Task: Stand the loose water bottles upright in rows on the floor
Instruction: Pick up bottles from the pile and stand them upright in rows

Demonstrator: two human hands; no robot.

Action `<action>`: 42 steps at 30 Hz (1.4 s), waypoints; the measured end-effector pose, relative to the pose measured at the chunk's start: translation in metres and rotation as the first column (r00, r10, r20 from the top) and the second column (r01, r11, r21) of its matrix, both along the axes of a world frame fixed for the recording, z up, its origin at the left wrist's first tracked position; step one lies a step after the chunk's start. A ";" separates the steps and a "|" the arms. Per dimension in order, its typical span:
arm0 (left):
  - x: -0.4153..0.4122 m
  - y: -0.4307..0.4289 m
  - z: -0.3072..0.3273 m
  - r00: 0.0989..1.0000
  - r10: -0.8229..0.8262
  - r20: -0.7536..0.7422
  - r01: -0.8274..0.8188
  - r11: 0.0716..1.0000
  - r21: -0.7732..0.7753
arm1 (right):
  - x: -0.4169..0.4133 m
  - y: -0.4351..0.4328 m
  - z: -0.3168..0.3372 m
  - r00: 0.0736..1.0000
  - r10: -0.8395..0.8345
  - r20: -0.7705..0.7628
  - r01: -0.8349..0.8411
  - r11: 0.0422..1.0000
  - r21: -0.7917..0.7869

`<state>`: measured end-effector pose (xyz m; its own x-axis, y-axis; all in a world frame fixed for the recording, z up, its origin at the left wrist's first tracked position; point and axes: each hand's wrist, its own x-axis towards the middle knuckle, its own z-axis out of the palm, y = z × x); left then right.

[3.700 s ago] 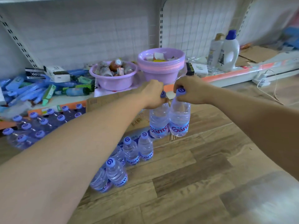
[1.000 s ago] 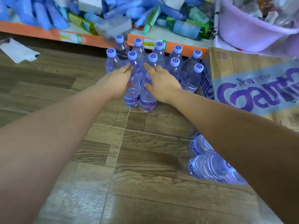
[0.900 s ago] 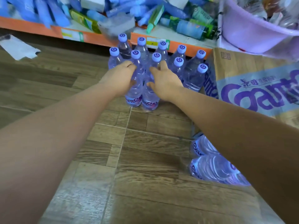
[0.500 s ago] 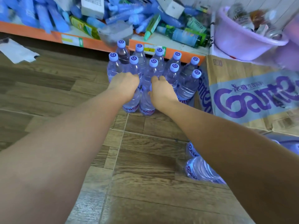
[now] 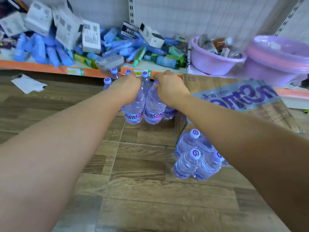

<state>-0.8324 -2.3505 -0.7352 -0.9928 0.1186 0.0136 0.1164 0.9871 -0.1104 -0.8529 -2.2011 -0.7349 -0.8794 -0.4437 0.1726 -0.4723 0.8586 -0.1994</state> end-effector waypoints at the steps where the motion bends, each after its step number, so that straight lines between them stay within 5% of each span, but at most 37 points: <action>1: 0.002 0.007 0.009 1.000 -0.016 -0.016 0.016 1.000 0.016 | 0.004 0.011 0.010 1.000 -0.007 -0.019 0.007 1.000 -0.019; 10: 0.007 0.108 0.074 0.984 -0.140 -0.112 0.148 0.986 0.074 | 0.032 0.123 0.084 0.979 -0.129 -0.155 0.128 0.992 -0.020; 20: 0.020 0.230 0.107 0.932 -0.351 -0.093 0.358 0.932 0.065 | 0.062 0.246 0.101 0.963 -0.255 -0.088 0.259 0.965 0.033; 31: 0.059 0.310 0.091 0.899 -0.438 0.024 0.436 0.898 0.052 | 0.103 0.320 0.079 0.951 -0.307 0.028 0.306 0.951 0.048; 42: 0.074 0.324 -0.002 0.896 -0.365 0.252 0.357 0.931 0.079 | 0.105 0.327 -0.014 0.927 -0.290 0.238 0.290 0.956 0.033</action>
<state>-0.7580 -2.0261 -0.7376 -0.8510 0.4732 -0.2279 0.4857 0.8741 0.0014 -0.7474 -1.8746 -0.7485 -0.9850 -0.1629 -0.0561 -0.1414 0.9503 -0.2772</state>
